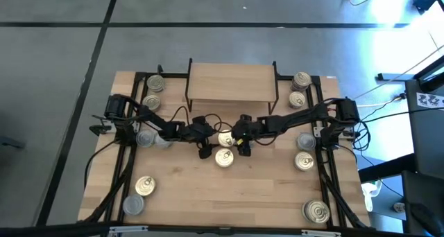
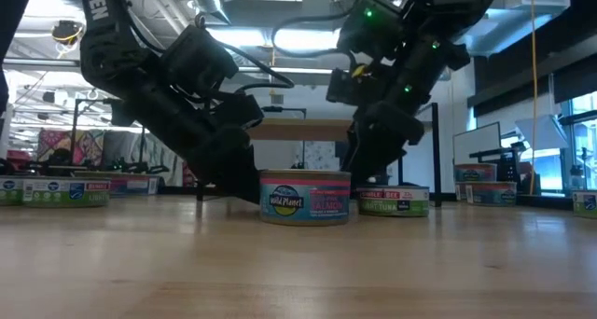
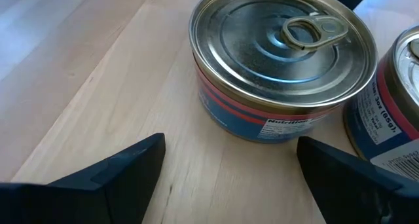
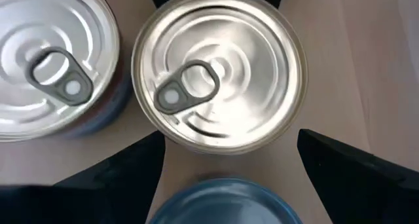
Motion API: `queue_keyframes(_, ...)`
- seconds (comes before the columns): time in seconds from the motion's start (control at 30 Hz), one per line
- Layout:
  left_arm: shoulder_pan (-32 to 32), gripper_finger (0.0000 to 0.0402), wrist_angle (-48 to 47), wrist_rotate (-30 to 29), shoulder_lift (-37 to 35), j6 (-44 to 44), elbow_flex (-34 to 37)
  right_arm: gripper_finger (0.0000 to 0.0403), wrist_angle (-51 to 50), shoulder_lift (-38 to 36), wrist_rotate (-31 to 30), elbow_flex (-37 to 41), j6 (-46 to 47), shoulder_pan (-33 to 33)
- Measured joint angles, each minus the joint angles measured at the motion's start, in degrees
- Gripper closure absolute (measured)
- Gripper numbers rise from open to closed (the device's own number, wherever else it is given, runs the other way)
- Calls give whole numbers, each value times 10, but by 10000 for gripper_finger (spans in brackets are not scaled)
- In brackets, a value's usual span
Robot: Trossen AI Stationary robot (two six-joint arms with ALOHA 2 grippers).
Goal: Stack canned seafood by type on shelf
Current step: Put the blue pink tuna can on the shelf
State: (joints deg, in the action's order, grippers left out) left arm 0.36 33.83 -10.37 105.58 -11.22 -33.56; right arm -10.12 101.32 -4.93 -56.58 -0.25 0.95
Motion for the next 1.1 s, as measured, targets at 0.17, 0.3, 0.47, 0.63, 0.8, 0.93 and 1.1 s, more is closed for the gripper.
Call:
queue_keyframes(0.17,0,55,-1,6,0,-2,0,56,9,23,1,0,0,-3)
queue_keyframes(0.3,-3,55,-3,7,0,1,0,56,22,52,9,-1,2,-3)
queue_keyframes(0.47,-4,55,-4,7,0,5,0,56,73,74,10,-1,0,-3)
queue_keyframes(0.63,-4,55,-6,10,-1,11,1,56,113,77,11,1,-2,-6)
queue_keyframes(0.8,-5,55,-3,10,-1,14,2,56,146,80,7,2,-12,-6)
queue_keyframes(0.93,-5,55,3,10,0,18,2,56,168,80,4,2,-17,-7)
queue_keyframes(1.1,-5,55,10,9,1,24,3,56,172,88,5,2,-16,-6)
